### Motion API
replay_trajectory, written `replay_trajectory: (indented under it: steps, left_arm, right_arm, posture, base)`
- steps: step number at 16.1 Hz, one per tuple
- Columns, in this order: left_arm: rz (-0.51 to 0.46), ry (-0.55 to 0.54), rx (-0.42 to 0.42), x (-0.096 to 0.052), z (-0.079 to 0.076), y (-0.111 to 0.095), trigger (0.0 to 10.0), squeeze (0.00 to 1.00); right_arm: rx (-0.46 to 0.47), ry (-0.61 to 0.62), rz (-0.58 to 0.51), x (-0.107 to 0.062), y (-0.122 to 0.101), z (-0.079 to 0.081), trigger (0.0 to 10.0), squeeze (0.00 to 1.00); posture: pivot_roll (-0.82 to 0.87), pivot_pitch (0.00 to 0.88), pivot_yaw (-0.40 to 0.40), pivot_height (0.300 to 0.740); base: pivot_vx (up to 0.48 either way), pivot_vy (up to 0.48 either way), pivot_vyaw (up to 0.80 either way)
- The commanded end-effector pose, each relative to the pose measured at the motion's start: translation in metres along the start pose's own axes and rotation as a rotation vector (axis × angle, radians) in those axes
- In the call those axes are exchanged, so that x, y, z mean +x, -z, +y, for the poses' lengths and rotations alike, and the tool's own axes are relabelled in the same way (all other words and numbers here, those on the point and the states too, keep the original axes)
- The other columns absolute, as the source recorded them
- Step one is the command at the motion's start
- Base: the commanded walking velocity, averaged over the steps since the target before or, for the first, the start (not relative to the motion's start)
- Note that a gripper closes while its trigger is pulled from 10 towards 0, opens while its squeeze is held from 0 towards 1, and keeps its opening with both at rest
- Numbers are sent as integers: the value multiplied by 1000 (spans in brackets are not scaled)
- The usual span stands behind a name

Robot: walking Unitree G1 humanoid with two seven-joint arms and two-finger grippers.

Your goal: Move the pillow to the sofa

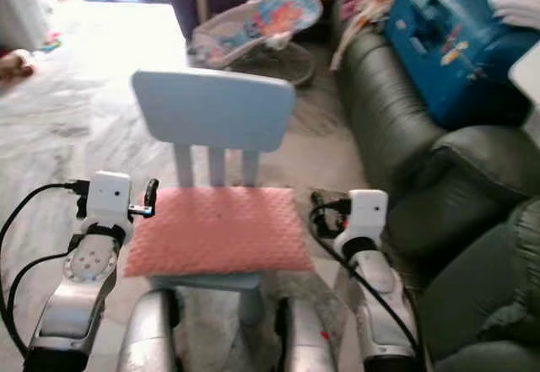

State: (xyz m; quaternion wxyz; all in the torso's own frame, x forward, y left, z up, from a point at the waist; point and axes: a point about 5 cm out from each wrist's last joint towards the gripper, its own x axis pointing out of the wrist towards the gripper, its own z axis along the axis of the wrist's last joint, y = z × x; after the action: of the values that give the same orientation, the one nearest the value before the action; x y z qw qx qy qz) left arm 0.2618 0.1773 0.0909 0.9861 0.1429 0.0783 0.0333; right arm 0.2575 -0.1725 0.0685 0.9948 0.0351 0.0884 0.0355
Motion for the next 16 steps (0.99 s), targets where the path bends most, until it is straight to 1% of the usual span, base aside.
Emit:
replay_trajectory:
  steps: [1,4,7,8,12,13,15,16]
  left_arm:
    - [7,-4,4,-1,1,1,10000,0]
    - [12,-2,9,-1,0,1,10000,0]
    - [32,-5,37,-2,1,4,10000,0]
    - [54,-30,72,-2,6,8,10000,0]
    - [90,-27,112,-1,11,13,10000,0]
    - [96,-29,110,-1,11,14,10000,0]
    - [96,-40,79,1,13,11,10000,0]
    - [92,-43,77,2,14,10,10000,0]
  right_arm:
    - [-4,4,-1,-1,-2,-3,10000,0]
    - [-4,-1,4,-1,-1,-3,10000,0]
    - [-2,-2,6,-2,-1,-2,10000,0]
    - [-4,-4,7,-3,-1,-2,10000,0]
    - [-2,-12,-1,-1,-6,0,10000,0]
    - [11,-13,-3,0,-6,1,10000,0]
    - [9,-14,-3,1,-7,1,10000,0]
    - [7,-14,0,2,-7,1,10000,0]
  posture:
    - [-4,0,-42,582]
    - [-3,0,-42,582]
    - [-5,0,-42,547]
    - [-5,0,-43,532]
    - [-5,0,-46,477]
    - [-4,0,-47,462]
    - [-2,0,-47,462]
    - [-2,0,-47,462]
  base:
    - [0,0,0]
    - [0,0,0]
    - [0,0,0]
    - [0,0,0]
    - [0,0,0]
    - [0,0,0]
    - [0,0,0]
    - [0,0,0]
